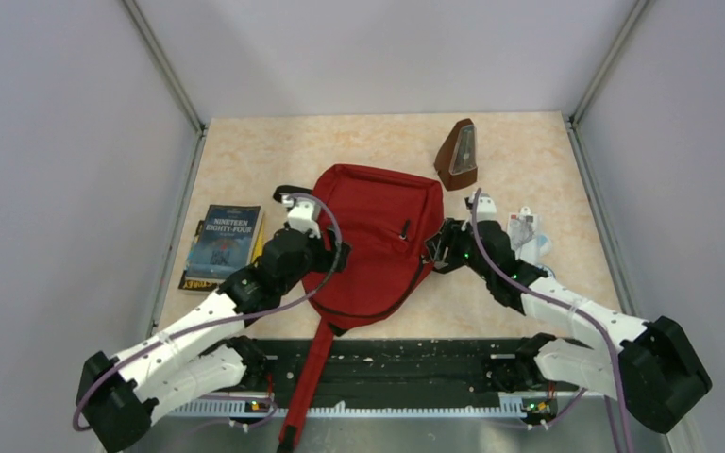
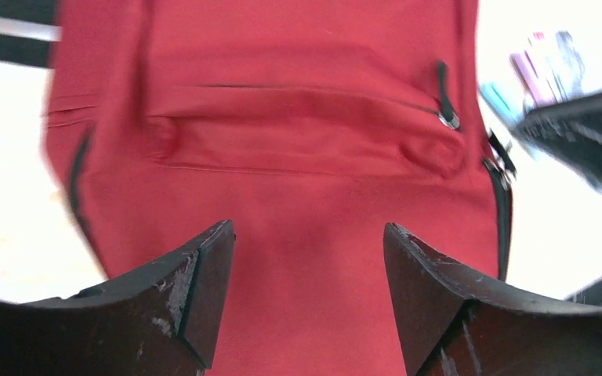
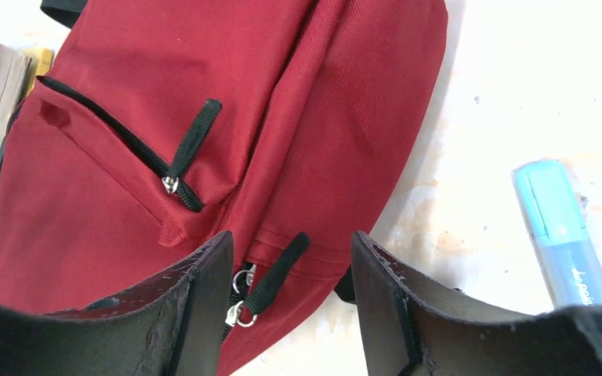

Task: Pack the student bag
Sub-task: Unzip the student bag at the center of the board.

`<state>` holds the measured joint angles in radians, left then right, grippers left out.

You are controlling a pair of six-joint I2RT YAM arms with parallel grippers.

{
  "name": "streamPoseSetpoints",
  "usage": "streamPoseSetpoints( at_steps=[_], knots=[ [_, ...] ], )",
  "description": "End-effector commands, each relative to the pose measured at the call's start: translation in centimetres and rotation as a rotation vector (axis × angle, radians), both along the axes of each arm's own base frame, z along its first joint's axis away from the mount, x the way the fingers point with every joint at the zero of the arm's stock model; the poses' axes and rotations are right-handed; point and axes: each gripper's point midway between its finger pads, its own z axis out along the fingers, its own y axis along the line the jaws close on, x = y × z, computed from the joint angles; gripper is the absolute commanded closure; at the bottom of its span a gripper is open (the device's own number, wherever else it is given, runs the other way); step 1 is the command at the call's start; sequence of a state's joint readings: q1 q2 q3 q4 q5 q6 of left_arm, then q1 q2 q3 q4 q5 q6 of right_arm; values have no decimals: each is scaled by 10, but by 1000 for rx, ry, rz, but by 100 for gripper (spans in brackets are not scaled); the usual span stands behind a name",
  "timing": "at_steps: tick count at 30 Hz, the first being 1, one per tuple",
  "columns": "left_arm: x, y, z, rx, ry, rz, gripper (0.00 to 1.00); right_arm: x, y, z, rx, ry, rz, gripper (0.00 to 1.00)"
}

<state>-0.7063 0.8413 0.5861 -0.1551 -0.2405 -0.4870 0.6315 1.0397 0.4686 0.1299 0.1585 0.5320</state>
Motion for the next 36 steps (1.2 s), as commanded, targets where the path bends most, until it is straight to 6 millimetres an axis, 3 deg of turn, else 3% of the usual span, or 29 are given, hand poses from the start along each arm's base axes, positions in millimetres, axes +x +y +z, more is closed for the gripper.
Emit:
streamPoseSetpoints(
  at_steps=[1,5,9,16,22,25,30,36],
  knots=[
    [-23,-59,4,54,-62,-311,25,1,15,12,109,43,80,47],
    [-50,-101,-14,128,-39,-484,23,-4,27,11,163,87,129,54],
    [-69,-126,-31,170,-5,-567,21,-5,28,2,168,120,126,59],
    [-77,-136,-47,246,-15,-552,15,-4,25,-3,159,128,104,61],
    [-68,-130,-57,377,-30,-465,15,-1,22,-5,142,124,86,65],
    [-68,-131,-61,394,-28,-451,21,-1,21,-8,133,130,83,68],
    [-67,-133,-61,382,-28,-428,47,-1,20,-10,130,128,80,75],
    [-68,-134,-64,353,-19,-418,57,-2,21,-8,134,117,94,95]
  ],
)
